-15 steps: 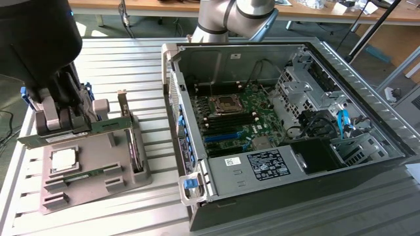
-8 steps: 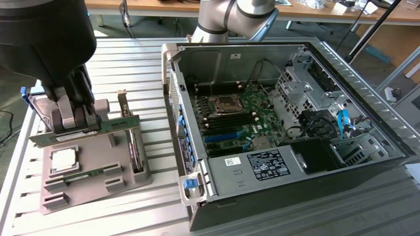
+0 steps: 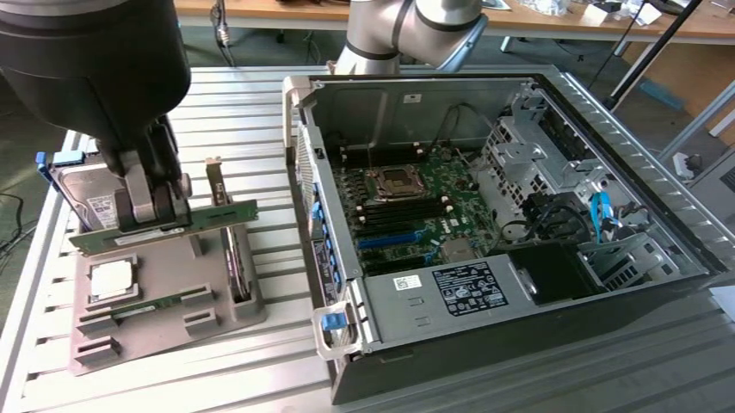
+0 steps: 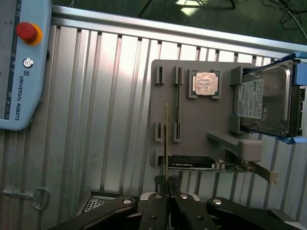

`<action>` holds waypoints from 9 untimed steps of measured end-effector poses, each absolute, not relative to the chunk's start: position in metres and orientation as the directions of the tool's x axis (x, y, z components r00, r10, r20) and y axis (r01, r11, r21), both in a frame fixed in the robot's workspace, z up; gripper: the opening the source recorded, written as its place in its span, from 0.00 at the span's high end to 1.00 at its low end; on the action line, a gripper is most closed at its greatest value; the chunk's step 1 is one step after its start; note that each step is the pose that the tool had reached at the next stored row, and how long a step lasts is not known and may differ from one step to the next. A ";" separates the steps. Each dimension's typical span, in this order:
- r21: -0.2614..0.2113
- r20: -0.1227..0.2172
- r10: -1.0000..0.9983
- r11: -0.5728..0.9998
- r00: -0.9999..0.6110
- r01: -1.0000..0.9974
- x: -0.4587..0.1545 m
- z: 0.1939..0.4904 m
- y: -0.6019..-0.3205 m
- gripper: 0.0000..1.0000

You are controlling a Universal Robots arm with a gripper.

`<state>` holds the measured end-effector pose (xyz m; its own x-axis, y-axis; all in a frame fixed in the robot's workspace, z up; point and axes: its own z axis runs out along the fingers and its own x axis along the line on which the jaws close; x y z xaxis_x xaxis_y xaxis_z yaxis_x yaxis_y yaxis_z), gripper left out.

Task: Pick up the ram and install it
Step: 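Pick up the ram and move it above insertion slot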

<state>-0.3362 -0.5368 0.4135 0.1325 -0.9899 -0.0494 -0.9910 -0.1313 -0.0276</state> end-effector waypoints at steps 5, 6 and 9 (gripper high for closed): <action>-0.028 -0.049 -0.990 -0.131 0.133 -0.991 -0.331 0.413 -0.537 0.88; -0.028 -0.049 -0.990 -0.131 0.133 -0.991 -0.330 0.413 -0.537 0.88; -0.028 -0.050 -0.990 -0.131 0.132 -0.991 -0.325 0.413 -0.537 0.88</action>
